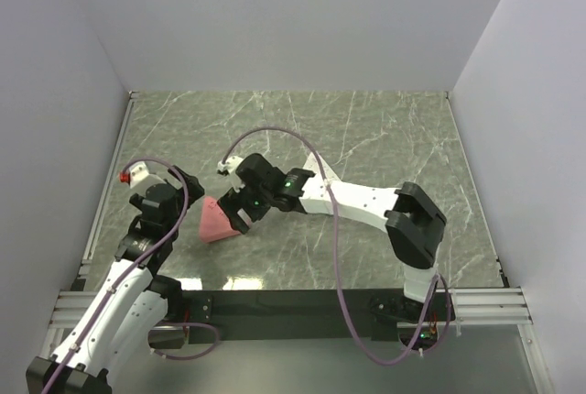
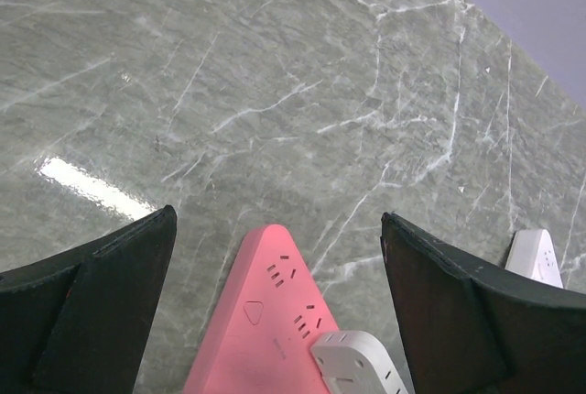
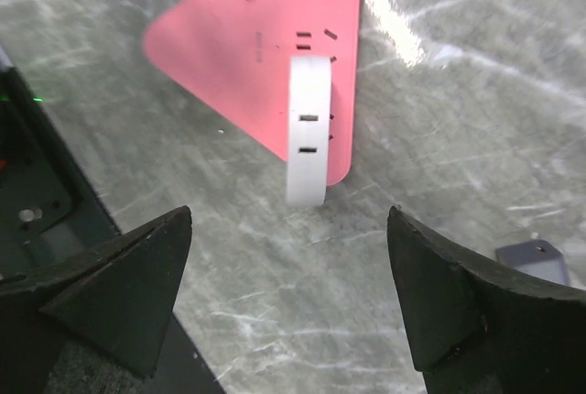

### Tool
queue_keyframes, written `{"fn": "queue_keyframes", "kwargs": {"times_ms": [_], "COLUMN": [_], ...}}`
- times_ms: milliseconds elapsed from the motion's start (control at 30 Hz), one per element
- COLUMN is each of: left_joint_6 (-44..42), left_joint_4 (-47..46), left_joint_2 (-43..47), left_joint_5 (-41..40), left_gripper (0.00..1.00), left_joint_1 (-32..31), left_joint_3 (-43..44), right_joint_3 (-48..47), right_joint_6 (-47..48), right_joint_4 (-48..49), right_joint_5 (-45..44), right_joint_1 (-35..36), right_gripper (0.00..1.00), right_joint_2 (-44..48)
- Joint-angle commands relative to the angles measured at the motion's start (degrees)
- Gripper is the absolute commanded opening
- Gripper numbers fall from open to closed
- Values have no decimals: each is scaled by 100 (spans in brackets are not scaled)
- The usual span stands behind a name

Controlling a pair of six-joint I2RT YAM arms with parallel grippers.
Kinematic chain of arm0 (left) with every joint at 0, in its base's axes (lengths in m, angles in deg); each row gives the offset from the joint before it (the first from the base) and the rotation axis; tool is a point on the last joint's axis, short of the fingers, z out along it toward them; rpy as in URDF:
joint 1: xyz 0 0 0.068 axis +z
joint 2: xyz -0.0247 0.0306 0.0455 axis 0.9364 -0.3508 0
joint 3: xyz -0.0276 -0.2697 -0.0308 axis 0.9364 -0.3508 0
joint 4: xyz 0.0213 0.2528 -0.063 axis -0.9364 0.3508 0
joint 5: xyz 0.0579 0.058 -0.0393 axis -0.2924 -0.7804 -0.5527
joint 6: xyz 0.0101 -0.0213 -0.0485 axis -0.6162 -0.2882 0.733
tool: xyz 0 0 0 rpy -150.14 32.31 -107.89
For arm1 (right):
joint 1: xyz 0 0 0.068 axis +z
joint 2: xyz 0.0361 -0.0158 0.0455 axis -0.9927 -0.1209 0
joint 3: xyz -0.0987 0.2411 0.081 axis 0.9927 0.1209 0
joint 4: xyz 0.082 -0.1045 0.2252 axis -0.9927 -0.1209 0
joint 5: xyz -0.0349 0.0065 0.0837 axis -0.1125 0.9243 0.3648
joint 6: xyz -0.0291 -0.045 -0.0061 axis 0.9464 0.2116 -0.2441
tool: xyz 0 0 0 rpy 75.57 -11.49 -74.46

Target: Insert the plug

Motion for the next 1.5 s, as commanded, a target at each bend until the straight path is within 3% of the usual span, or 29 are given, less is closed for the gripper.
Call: {"fn": "queue_keyframes", "kwargs": {"times_ms": [0,333,433,600,700,833,933,1067,1233,1467], "left_joint_6": [-31,4,-22,-49,-66,-154,-303,-470,-602,-392], "left_joint_4": [-68,37,20,-68,-375,-1007,-1386,-1886,-2134,-1712], "left_joint_2": [103,51,51,16,-221,-1185,-1985,-2524,-2560,-2191], "left_joint_5": [-217,-621,-683,-902,-1210,-1640,-1835,-1510,-1106,-1062], "left_gripper": [99,99,100,99,99,100,100,99,100,99], "left_joint_1": [-23,-49,-66,-233,-566,-1364,-1850,-2123,-2290,-2290], "left_joint_3": [45,54,98,247,361,729,1064,1162,1056,960], "right_joint_3": [65,547,784,1584,2146,2463,2701,2807,3131,3484], "right_joint_6": [128,304,261,-352,-688,-908,-1005,-1014,-1110,-987], "right_joint_4": [49,233,390,1111,1358,1349,1393,1376,1647,1903], "right_joint_5": [-38,-319,-259,-205,-468,-855,-856,-1014,-706,-758], "right_joint_1": [5,-153,-548,-2057,-2743,-3124,-3273,-3300,-3256,-2404], "right_gripper": [94,95,96,96,96,96,96,96,90,88], "right_joint_2": [598,1864,2136,2759,3015,3095,3016,2726,2559,2832]}}
